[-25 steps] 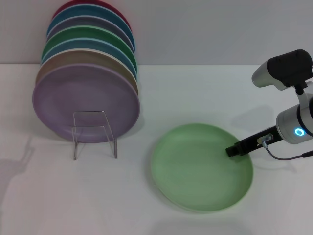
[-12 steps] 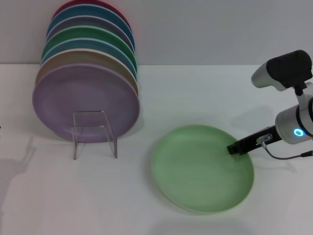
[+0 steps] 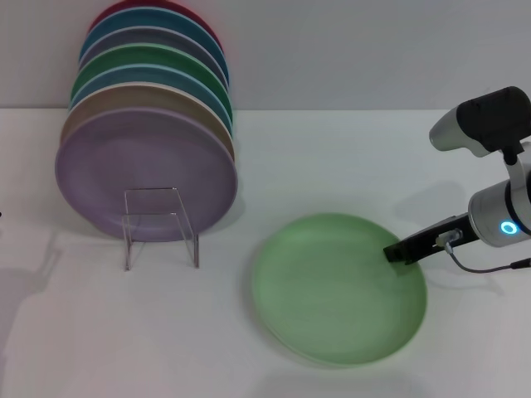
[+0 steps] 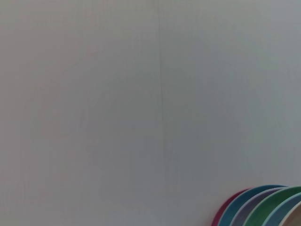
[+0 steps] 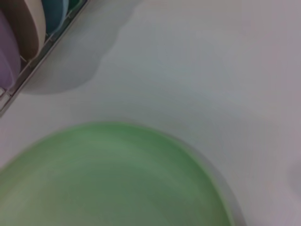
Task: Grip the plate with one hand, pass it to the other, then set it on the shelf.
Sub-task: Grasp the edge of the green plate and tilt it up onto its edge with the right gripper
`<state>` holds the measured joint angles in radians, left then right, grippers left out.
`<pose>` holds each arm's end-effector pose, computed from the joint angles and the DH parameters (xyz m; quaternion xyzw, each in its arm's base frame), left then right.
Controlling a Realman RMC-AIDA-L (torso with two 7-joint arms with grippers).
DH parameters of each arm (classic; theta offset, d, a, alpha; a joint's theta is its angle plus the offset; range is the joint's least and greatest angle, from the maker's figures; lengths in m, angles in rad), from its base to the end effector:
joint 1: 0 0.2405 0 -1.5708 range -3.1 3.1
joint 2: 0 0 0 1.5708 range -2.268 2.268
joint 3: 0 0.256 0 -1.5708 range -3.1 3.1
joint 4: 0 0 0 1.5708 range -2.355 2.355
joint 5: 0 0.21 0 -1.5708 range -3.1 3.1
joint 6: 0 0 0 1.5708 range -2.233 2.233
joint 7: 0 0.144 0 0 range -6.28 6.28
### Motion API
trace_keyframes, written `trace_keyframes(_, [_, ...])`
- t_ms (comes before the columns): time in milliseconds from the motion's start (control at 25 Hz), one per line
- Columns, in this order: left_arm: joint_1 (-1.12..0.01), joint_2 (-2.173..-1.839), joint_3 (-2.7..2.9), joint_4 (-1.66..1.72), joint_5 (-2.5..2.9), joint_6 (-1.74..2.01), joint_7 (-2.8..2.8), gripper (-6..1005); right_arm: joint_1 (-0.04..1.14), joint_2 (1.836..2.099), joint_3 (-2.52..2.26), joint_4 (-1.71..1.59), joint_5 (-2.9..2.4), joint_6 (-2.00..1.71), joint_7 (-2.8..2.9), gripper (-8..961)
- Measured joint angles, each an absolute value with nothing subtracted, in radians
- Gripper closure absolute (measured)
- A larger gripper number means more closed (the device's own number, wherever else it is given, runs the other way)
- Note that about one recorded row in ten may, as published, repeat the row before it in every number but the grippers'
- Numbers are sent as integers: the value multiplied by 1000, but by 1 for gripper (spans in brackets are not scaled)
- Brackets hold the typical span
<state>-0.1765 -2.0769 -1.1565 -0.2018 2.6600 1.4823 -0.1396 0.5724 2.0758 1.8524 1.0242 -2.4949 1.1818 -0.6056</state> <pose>-0.3510 0.2471 0.0166 -0.6482 -0.1691 -0.3418 0.6591 0.2433 0.3785 -0.0198 -0.8692 0.4317 -0.0775 0.2282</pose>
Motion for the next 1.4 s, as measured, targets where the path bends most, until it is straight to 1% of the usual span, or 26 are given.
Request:
trace_keyframes(680, [-178, -2077, -1148, -206, 2660, 1486, -140, 273, 512, 2075, 1866, 1130, -2423, 1194, -634, 899])
trace_keyframes(920, [-176, -2075, -1115, -211, 2660, 1547, -144, 278, 440, 2073, 1867, 1255, -2317, 1221, -697, 912])
trace_keyframes(1040, [-171, -2074, -1101, -221, 2660, 1578, -144, 280, 379, 2074, 1876, 1339, -2250, 1229, -754, 916])
trace_keyframes(1160, [-145, -2054, -1022, -312, 2672, 1645, -151, 283, 314, 2075, 1891, 1396, -2169, 1225, -830, 917])
trace_keyframes(1360, [-144, -2049, -1015, -330, 2680, 1644, -150, 287, 228, 2076, 1940, 1435, -2025, 1223, -979, 916])
trace_keyframes(1400, [-116, -1998, -1017, -508, 2770, 1522, -149, 288, 209, 2076, 1952, 1440, -1988, 1224, -1022, 916])
